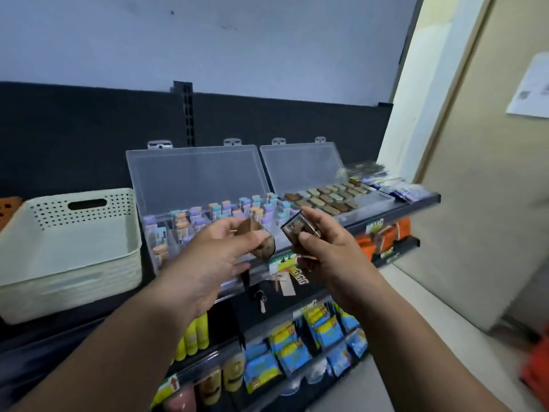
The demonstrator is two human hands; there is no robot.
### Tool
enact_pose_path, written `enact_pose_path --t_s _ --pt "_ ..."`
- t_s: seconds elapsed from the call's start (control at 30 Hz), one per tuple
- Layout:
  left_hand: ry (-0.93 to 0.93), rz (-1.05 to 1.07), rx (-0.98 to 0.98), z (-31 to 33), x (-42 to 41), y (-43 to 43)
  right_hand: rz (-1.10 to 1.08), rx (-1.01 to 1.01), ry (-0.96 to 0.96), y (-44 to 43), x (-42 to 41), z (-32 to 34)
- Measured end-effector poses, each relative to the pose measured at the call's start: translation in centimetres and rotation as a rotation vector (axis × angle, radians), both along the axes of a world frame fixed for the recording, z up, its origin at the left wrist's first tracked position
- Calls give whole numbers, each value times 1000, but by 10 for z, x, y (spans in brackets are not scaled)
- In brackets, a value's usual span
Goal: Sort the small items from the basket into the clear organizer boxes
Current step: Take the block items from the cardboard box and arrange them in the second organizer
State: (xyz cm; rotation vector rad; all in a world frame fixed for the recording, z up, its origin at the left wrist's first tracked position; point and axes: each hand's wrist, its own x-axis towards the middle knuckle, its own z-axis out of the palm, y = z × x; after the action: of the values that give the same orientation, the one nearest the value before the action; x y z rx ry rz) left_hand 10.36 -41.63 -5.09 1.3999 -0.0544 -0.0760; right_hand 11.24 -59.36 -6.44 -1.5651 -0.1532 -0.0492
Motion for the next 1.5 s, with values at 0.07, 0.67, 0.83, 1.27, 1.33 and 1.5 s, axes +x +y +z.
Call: enact_pose_path --t_s 0.07,0.67,0.83,1.27,1.33,1.5 --pt "-63 -8 54 0 16 -15 -55 10 -1 -13 12 -5" --pt "-257 51 269 13 178 -141 -307 9 -74 -159 163 16" --pt "-269 100 345 12 208 -190 -228 -102 -105 -217 212 20" --pt "-146 213 720 -5 276 -309 78 -806 -231 -326 318 13" --pt "-135 213 807 -7 282 -318 127 -895 -236 -331 325 11" --pt "-132 235 1086 -9 292 -328 220 -989 -246 -330 336 6"
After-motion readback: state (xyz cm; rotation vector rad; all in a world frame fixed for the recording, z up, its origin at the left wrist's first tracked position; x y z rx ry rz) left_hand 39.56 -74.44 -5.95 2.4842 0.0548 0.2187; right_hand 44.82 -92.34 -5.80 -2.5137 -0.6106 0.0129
